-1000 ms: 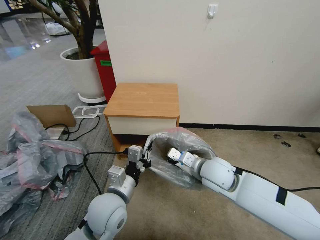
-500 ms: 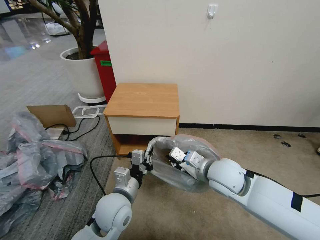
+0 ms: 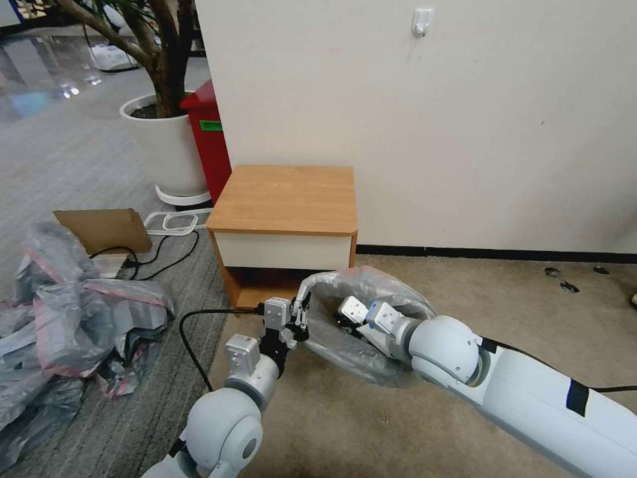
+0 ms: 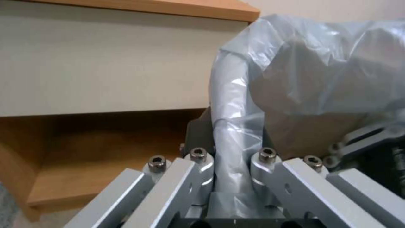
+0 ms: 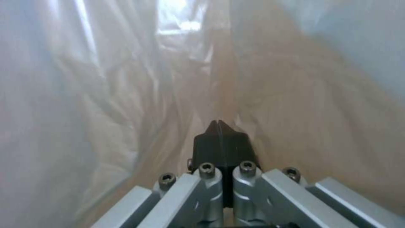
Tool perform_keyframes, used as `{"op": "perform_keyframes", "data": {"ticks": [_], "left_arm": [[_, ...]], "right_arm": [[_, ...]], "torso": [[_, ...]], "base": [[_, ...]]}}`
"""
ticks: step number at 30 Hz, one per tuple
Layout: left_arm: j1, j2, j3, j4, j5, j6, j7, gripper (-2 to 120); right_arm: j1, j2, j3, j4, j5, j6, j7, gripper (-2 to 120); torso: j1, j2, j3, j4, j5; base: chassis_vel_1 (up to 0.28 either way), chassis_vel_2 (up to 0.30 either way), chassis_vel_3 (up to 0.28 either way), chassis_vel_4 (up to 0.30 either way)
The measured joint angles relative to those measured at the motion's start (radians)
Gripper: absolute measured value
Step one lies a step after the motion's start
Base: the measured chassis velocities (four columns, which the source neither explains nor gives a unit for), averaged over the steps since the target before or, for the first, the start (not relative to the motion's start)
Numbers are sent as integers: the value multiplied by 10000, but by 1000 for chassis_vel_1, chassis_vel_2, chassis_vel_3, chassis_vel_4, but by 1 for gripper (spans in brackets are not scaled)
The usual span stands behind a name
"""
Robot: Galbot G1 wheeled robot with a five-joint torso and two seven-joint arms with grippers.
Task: Pick up the garbage bag from the table and place it over the trash can.
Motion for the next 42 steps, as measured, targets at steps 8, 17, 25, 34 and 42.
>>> {"op": "perform_keyframes", "data": {"ticks": [8,17,25,34,42], "left_arm": [[-110,-61,78,207,292,122,11,6],[-300,-265,-23,961,-1459,416,-813,6],[-235,-513,-256,1230,-3667,232,-1729,6],[487,-561,-396,1094,-4050,-84,-2185,6],[910,-629,162,1131,-3395,-367,-2343,6]], "right_arm": [[147,-441,-127,486,-159,0,-65,0],[-1098,-1250,1728,1783,750,246,-311,0],[-3507,-1181,3505,2542,1463,2439,1256,0],[-7720,2179,6582,2870,-425,4548,2730,7],[-9794,4667,7591,2524,-2476,6601,3030,40]], "torso": [[0,0,0,-1,0],[0,0,0,0,0],[0,0,0,-3,0],[1,-1,-1,-3,0],[0,0,-1,-1,-2]], "base": [[0,0,0,0],[0,0,0,0],[0,0,0,0],[0,0,0,0],[0,0,0,0]]}}
